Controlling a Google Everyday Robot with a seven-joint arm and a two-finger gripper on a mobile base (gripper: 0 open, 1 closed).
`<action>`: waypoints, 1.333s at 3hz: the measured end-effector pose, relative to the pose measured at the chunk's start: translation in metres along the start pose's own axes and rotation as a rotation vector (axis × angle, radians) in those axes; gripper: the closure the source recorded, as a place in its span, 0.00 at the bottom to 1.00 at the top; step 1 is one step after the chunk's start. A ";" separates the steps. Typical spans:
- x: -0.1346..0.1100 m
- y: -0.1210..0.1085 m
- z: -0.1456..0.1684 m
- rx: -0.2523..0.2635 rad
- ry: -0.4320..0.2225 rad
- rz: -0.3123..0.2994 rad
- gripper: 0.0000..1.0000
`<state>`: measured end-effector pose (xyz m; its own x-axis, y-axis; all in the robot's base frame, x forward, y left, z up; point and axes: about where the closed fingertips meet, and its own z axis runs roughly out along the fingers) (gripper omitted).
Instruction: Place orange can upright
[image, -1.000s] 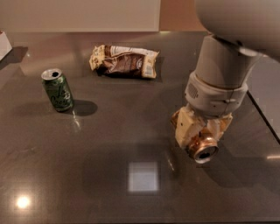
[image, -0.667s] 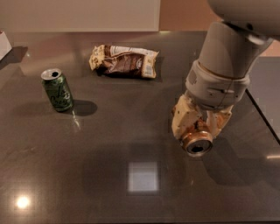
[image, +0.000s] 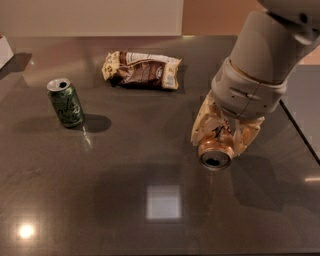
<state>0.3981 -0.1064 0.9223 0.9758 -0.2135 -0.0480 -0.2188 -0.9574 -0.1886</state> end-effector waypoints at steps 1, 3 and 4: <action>0.003 -0.004 -0.001 0.013 0.017 -0.007 1.00; 0.019 -0.003 -0.015 0.010 0.055 0.099 1.00; 0.031 0.000 -0.031 0.034 0.048 0.253 1.00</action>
Offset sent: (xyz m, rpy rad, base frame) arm 0.0056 -0.0027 0.0032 -0.0119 -0.0170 -0.0424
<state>0.4285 -0.1188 0.9513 0.8890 -0.4550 -0.0516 -0.4551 -0.8654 -0.2097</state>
